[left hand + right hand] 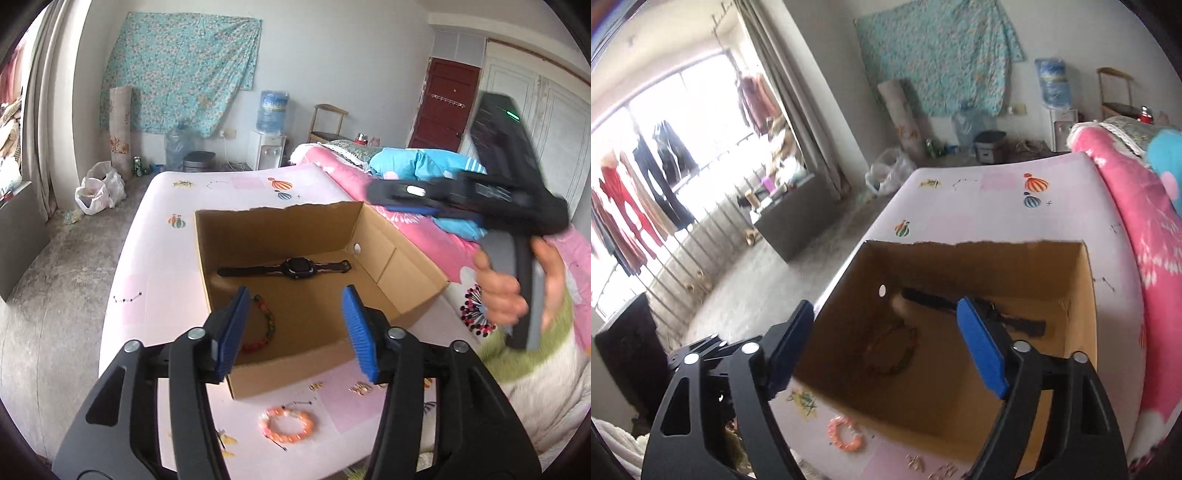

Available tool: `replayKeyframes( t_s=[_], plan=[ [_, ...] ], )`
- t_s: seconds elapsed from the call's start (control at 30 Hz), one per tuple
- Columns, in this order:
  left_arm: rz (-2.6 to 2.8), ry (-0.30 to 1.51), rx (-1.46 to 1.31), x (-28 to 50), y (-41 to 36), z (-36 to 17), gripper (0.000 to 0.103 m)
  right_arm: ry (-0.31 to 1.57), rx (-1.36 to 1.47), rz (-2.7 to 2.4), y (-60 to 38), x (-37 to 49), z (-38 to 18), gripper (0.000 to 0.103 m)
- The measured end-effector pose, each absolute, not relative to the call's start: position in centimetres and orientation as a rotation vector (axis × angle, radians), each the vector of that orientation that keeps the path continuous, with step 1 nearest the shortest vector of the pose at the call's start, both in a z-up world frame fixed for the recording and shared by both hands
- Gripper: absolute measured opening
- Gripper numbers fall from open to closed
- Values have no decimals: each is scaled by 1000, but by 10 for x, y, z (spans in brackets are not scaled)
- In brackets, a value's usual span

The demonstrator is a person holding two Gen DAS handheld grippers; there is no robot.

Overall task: Organize jewelry
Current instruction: 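Open the left gripper to drop the bracelet into the box, then move both tools back over the table toward the gold charms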

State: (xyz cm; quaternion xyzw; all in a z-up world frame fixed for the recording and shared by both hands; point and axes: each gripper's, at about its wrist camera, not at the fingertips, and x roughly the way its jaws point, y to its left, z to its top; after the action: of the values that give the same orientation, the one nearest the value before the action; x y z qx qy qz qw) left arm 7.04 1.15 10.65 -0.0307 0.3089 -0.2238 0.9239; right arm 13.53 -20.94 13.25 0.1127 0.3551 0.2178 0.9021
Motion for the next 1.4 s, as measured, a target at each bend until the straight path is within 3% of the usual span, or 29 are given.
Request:
replayKeyframes(
  t_s=[0.43, 0.63, 0.77, 1.13, 1.4],
  plan=[
    [-460, 704, -36, 48, -28, 86, 54, 616, 440, 315, -270, 36, 97, 80],
    [-441, 719, 10, 49, -41, 83, 54, 631, 368, 231, -284, 13, 79, 80],
    [-430, 726, 46, 52, -51, 82, 55, 661, 303, 138, -292, 2, 65, 87],
    [-470, 729, 92, 65, -83, 83, 56, 738, 232, 70, -303, -24, 19, 87],
    [-463, 713, 98, 76, -100, 87, 59, 783, 133, 25, -302, -18, 16, 87]
  ],
)
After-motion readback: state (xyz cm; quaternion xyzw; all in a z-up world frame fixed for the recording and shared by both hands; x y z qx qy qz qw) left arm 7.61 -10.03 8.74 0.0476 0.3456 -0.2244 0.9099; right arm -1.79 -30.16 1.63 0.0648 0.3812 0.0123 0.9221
